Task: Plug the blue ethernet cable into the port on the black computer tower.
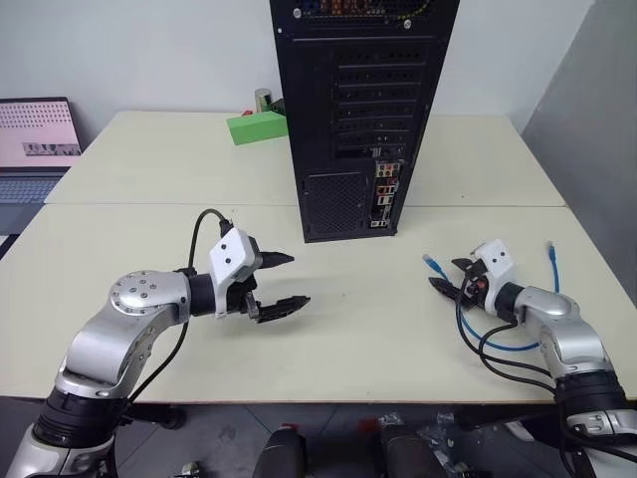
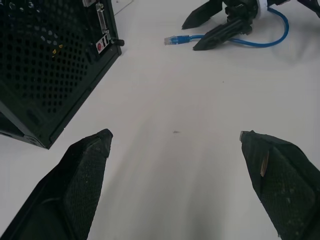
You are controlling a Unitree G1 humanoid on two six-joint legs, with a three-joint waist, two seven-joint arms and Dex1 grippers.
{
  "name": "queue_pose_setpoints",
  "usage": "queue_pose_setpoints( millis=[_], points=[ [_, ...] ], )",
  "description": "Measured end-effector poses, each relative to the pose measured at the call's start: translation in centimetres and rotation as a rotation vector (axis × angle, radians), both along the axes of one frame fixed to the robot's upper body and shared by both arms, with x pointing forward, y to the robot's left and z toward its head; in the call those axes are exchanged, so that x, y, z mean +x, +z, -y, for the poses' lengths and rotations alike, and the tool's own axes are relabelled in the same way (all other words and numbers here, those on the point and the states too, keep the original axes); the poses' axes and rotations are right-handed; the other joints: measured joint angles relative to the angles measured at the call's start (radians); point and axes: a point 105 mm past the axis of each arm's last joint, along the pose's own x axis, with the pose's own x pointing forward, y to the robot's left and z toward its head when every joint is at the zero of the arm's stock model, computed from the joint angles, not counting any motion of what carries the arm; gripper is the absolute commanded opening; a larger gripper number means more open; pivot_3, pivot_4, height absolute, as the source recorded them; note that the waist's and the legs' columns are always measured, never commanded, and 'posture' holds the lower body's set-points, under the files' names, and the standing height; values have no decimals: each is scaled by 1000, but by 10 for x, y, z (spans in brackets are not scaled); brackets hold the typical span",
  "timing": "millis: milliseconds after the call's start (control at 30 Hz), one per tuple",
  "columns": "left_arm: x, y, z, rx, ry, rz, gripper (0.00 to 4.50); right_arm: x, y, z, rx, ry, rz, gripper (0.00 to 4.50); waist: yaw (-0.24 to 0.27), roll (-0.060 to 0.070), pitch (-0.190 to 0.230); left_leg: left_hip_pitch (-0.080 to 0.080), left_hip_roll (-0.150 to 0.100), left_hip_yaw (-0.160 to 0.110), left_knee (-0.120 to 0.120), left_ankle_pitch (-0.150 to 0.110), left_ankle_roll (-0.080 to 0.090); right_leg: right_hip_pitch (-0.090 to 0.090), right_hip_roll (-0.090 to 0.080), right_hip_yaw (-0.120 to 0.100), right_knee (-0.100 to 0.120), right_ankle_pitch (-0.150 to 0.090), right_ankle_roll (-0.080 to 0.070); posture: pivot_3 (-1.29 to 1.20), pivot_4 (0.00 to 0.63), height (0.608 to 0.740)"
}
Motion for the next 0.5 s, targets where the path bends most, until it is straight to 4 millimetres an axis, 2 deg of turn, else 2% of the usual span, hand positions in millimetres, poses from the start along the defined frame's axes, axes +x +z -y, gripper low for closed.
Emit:
queue_pose_setpoints(
  millis=[167,200,233,300,367,400,500],
  points=[
    [2,-6,3,-9,-7,-16,4382,-1,-2,-5,13,6,1,1735,0,0,0,0,0,0,0,0,0,0,0,0,0,0,0,0,150,740],
    [2,-8,5,-6,-12,-20,4382,-1,-2,-6,16,3,2,1335,0,0,0,0,0,0,0,0,0,0,0,0,0,0,0,0,150,740],
    [2,-8,5,-4,-15,-21,4382,-1,-2,-6,17,1,1,1251,0,0,0,0,0,0,0,0,0,0,0,0,0,0,0,0,150,740],
    [3,-7,7,-11,-25,-14,4382,0,-2,-6,19,-9,2,626,0,0,0,0,0,0,0,0,0,1,0,0,0,0,0,0,150,740],
    [6,-4,9,-24,-31,-1,4382,0,-2,-6,19,-10,2,212,0,0,0,0,0,0,0,0,0,1,0,0,0,0,0,0,150,740],
    [8,-3,10,-32,-30,8,4382,0,-2,-6,19,-8,4,51,1,0,0,0,0,0,0,0,0,1,0,0,0,0,0,0,150,740],
    [14,-1,14,-52,-35,20,4382,-2,0,-9,0,21,7,26,1,0,0,0,0,0,0,0,0,1,0,0,0,0,0,0,150,740]
  ],
)
